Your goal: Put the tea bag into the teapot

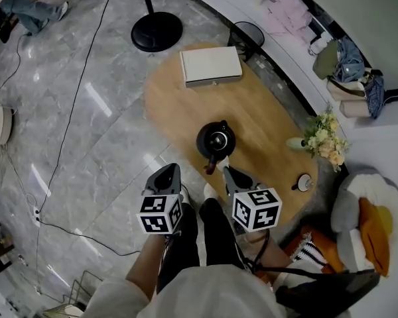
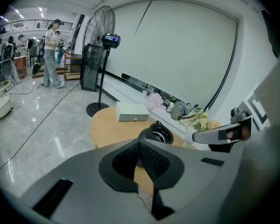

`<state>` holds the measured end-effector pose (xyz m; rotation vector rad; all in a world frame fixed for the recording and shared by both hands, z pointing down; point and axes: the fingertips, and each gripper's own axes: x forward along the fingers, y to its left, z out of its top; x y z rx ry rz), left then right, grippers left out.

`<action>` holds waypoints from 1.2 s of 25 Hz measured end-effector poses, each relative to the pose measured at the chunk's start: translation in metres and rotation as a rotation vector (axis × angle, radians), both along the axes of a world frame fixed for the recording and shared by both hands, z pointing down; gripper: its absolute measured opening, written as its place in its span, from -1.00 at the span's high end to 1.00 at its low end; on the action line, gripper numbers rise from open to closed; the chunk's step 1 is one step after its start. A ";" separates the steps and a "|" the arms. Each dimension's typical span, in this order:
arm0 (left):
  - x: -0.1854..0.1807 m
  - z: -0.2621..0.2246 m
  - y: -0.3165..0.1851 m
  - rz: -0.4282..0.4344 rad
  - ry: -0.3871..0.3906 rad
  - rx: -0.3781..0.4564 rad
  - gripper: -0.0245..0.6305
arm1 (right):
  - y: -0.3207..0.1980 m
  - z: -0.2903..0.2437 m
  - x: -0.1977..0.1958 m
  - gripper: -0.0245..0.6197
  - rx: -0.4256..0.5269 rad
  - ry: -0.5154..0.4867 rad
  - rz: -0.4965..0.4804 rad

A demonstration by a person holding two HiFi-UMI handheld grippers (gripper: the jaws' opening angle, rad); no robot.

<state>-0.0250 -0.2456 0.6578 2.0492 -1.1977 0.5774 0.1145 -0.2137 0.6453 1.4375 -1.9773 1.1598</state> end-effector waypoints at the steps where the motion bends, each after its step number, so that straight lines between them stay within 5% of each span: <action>1: 0.000 0.001 -0.005 -0.002 -0.002 0.010 0.87 | -0.004 0.000 0.000 0.82 0.007 -0.002 -0.001; 11: 0.003 0.010 -0.050 -0.027 -0.016 0.081 0.87 | -0.046 0.007 0.004 0.82 0.068 -0.010 0.029; 21: 0.013 0.022 -0.068 -0.038 0.058 0.053 0.87 | -0.065 0.023 0.001 0.82 0.060 -0.029 0.060; 30: 0.005 0.029 -0.070 -0.053 0.049 0.039 0.87 | -0.066 0.030 0.001 0.82 0.039 -0.026 0.072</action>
